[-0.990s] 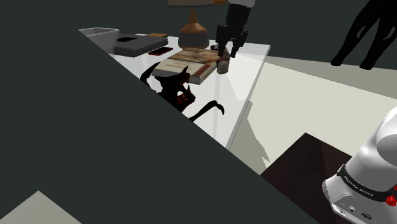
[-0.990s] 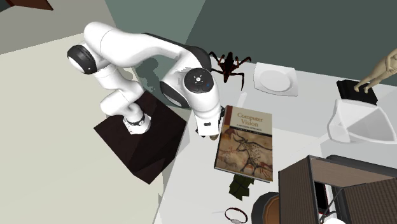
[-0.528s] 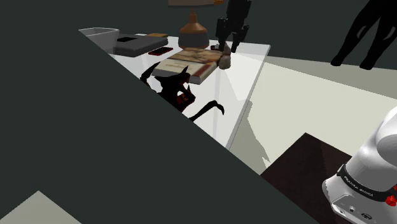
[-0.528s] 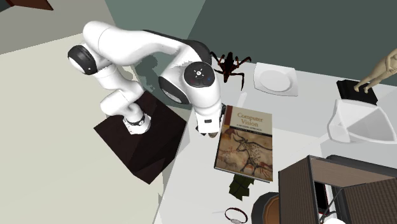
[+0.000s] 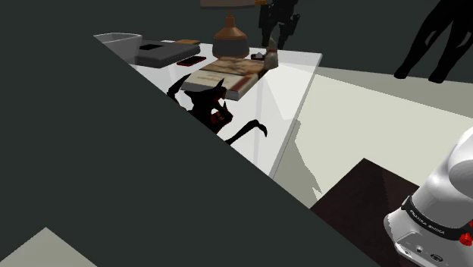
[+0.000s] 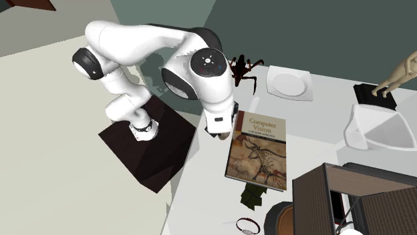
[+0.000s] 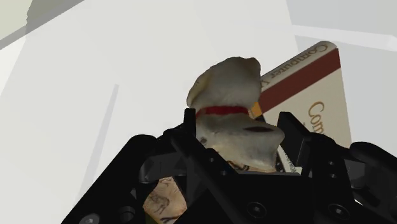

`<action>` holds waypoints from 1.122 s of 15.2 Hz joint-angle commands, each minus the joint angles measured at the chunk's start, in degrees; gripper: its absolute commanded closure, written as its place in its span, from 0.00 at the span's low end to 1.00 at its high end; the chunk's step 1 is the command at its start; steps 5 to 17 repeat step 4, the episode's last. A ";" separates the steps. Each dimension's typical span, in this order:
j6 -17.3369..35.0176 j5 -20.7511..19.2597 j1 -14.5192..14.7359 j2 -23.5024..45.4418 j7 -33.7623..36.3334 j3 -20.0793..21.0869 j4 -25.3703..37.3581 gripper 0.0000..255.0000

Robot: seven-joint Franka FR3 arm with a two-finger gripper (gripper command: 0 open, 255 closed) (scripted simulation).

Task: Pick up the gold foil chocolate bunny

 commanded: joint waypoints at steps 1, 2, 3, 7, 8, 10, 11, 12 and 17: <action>-1.57 -0.08 0.05 0.49 0.47 0.06 2.11 1.00; -2.39 -0.12 0.05 0.79 0.65 0.05 3.25 1.00; -2.52 -0.13 0.05 0.82 0.68 0.05 3.41 1.00; -2.52 -0.13 0.05 0.83 0.68 0.05 3.42 1.00; -2.52 -0.13 0.05 0.83 0.68 0.05 3.42 1.00; -2.52 -0.13 0.05 0.83 0.68 0.05 3.42 1.00; -2.52 -0.13 0.05 0.83 0.68 0.05 3.42 1.00; -2.52 -0.13 0.05 0.83 0.68 0.05 3.42 1.00; -2.52 -0.13 0.05 0.83 0.68 0.05 3.42 1.00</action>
